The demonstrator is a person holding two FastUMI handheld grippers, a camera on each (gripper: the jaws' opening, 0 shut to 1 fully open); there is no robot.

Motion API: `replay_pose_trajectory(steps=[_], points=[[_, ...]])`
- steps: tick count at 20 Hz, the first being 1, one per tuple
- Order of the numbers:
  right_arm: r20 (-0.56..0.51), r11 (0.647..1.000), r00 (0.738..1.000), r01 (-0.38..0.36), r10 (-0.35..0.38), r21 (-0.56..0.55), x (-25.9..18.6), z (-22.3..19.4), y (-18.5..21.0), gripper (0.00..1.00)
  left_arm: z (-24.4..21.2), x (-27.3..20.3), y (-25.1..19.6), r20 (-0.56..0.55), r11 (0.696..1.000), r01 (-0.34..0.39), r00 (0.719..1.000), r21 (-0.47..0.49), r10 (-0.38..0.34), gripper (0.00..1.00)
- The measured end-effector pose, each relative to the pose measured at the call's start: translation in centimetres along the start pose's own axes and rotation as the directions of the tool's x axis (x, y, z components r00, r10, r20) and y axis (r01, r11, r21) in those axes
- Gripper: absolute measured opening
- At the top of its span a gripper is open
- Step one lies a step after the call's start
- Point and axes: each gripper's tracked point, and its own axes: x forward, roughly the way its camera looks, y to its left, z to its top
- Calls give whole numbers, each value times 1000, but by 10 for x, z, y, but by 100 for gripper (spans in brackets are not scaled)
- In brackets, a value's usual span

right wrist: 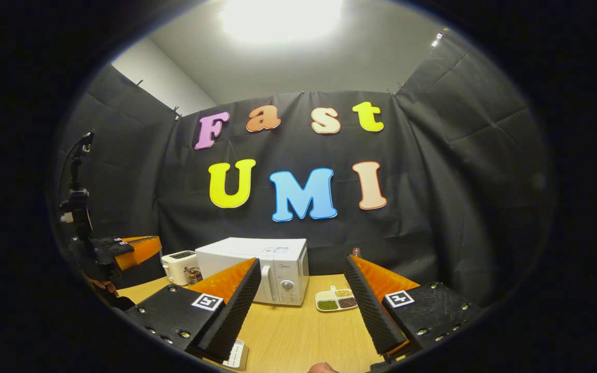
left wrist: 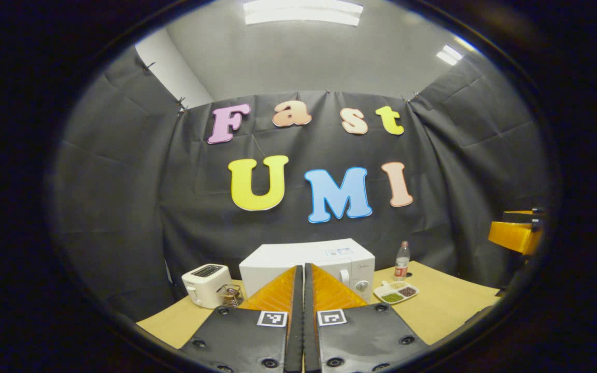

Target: Open the microwave oven with the left hand, put the food in, and close the microwave oven.

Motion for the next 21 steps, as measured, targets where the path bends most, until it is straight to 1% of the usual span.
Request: replay_pose_trajectory(steps=[4, 8, 10, 11, 12, 14, 15, 17, 18, 19, 20, 21], points=[[4, 1000, 1000, -6, 6, 0, -2, 2, 14, 98, 2, -19, 16, 0, 1000, -7, 1000, -7, 7, 7], [16, 1000, 1000, 7, -7, -15, -2, 2, 28, 98, -1, -31, 34, -3, 1000, -2, 1000, -29, 2, 7], [16, 1000, 1000, 11, -10, -17, -3, 2, 36, 98, -3, -37, 46, 3, 1000, -12, 1000, -19, 12, 7], [18, 1000, 1000, 11, -11, -22, -3, 3, 40, 98, -5, -38, 51, 3, 1000, -16, 1000, -17, 16, 17], [19, 1000, 1000, 13, -12, -27, -4, 4, 44, 98, -8, -42, 54, 2, 1000, -18, 1000, -19, 18, 29], [23, 999, 1000, 13, -12, -33, -5, 5, 52, 98, -10, -47, 59, 2, 999, -16, 1000, -32, 16, 44], [29, 999, 999, 14, -13, -37, -6, 7, 56, 98, -12, -48, 63, 2, 999, -18, 1000, -36, 18, 62], [35, 999, 999, 15, -14, -47, -9, 9, 61, 98, -15, -52, 70, 1, 999, -21, 1000, -43, 21, 79], [35, 999, 999, 15, -13, -49, -9, 7, 64, 98, -15, -53, 72, 3, 999, -24, 1000, -45, 24, 79], [34, 999, 999, 16, -15, -49, -10, 7, 66, 98, -15, -54, 76, 7, 998, -29, 1000, -47, 29, 87], [33, 999, 999, 17, -16, -47, -10, 6, 68, 98, -14, -57, 77, 12, 998, -32, 999, -48, 33, 90], [33, 999, 999, 17, -16, -46, -11, 6, 70, 98, -13, -59, 80, 17, 998, -37, 999, -46, 38, 92]])
